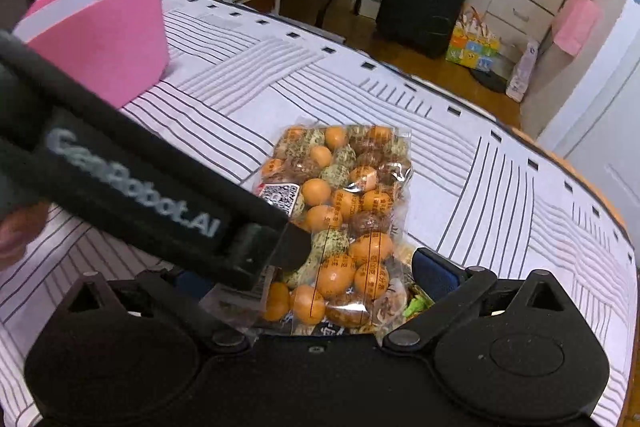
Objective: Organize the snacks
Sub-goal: 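Move the left tool to the second peanut bag and grasp it, then carry the second peanut bag into the pink box and release it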
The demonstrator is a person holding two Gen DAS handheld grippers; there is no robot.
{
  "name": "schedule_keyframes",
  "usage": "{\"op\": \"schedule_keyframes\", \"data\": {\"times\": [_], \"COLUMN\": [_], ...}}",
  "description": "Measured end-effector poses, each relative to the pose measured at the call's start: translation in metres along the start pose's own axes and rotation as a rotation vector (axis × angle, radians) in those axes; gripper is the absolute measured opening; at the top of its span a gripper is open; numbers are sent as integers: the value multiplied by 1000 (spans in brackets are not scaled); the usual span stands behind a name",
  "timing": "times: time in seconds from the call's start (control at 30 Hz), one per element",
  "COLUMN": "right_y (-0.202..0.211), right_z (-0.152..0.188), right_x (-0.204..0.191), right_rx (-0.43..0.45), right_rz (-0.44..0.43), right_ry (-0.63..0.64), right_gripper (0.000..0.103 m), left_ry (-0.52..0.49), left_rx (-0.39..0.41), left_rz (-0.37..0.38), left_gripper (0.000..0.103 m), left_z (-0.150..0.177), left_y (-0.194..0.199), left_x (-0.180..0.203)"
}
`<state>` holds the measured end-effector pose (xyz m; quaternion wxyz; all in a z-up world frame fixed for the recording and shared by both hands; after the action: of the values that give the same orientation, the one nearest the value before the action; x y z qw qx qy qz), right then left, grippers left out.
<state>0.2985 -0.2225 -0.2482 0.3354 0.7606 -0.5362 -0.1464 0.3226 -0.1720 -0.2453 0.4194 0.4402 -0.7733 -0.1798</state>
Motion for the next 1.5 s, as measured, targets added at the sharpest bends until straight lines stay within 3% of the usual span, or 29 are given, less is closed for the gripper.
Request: {"op": "schedule_keyframes", "data": {"times": [0.2, 0.23, 0.3, 0.47, 0.8, 1.1, 1.5], "right_y": [-9, -7, -4, 3, 33, 75, 121], "right_z": [2, 1, 0, -2, -9, -11, -19], "right_x": [-1, -2, -6, -14, -32, -61, -92], "right_rx": [11, 24, 31, 32, 64, 95, 136], "right_rz": [48, 51, 58, 90, 93, 85, 80], "right_ry": [-22, -28, -6, -22, -123, -231, -292], "right_gripper": [102, 96, 92, 85, 82, 81, 80], "left_ry": [55, 84, 120, 53, -33, -118, -199], "left_rx": [-6, -17, -18, 12, -34, -79, -83], "left_rz": [67, 90, 115, 117, 93, 43, 2], "left_gripper": [61, 61, 62, 59, 59, 59, 59], "left_z": [1, 2, 5, 4, -5, 3, 22], "left_y": [-7, -8, -10, -2, 20, 70, 136], "left_x": [1, 0, -2, 7, 15, 27, 43]}}
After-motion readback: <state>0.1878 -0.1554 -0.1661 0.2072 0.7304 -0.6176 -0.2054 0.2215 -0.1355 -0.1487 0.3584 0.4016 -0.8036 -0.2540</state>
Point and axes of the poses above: each gripper's, at about its wrist camera, not at the fingertips, and y roughly against the way its jaws point, x to its right, z to its underside, the point moved 9 cm from there along -y, roughly the way its jaws point, and after that the axes turned 13 degrees about x, right-handed, at the moved point
